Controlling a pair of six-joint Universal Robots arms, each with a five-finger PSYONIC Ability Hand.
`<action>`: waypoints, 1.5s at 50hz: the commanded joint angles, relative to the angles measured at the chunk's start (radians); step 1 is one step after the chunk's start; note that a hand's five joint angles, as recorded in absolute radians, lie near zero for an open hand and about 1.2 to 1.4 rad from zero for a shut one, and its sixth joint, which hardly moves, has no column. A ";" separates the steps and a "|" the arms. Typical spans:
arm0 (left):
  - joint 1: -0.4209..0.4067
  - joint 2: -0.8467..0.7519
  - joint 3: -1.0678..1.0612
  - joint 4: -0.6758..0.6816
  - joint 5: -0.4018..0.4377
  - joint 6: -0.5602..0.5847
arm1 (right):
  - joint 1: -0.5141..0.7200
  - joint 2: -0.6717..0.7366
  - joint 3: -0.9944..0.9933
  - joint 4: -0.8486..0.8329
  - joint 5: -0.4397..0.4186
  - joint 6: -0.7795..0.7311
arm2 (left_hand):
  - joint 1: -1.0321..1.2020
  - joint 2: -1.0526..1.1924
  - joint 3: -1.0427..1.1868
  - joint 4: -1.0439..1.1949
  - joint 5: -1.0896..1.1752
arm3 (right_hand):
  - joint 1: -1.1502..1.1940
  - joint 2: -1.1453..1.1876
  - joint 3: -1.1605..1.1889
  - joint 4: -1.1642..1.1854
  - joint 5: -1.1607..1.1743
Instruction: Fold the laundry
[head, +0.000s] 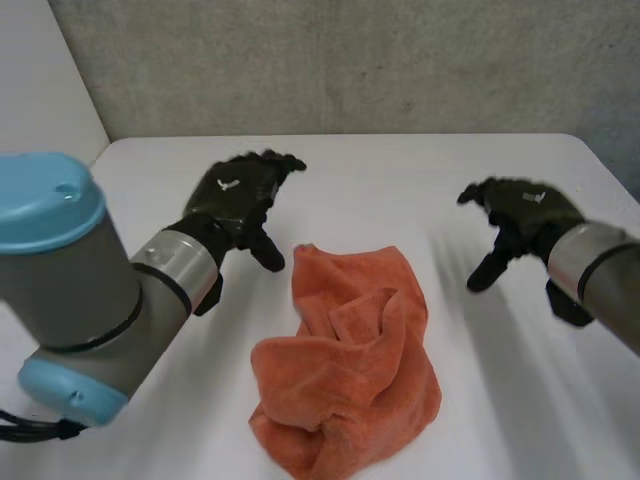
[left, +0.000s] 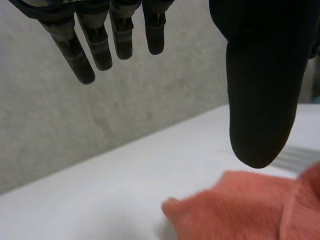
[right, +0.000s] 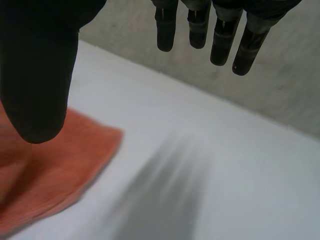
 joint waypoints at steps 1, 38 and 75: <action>-0.003 -0.135 0.047 -0.095 0.103 0.000 | -0.002 0.002 0.112 -0.005 -0.079 0.141 | 0.055 0.055 0.056 0.056 0.055 | -0.038 -0.044 -0.038 -0.059 -0.066; -0.207 -0.376 0.191 -0.135 0.194 0.097 | -0.149 -0.123 0.422 -0.146 -0.105 0.100 | 0.701 0.701 0.703 0.702 0.701 | -0.038 -0.044 -0.038 -0.059 -0.066; -0.104 0.199 -0.101 -0.005 -0.041 0.357 | 0.184 0.245 0.047 -0.063 -0.266 0.546 | 1.132 1.132 1.133 1.133 1.132 | -0.038 -0.044 -0.038 -0.059 -0.066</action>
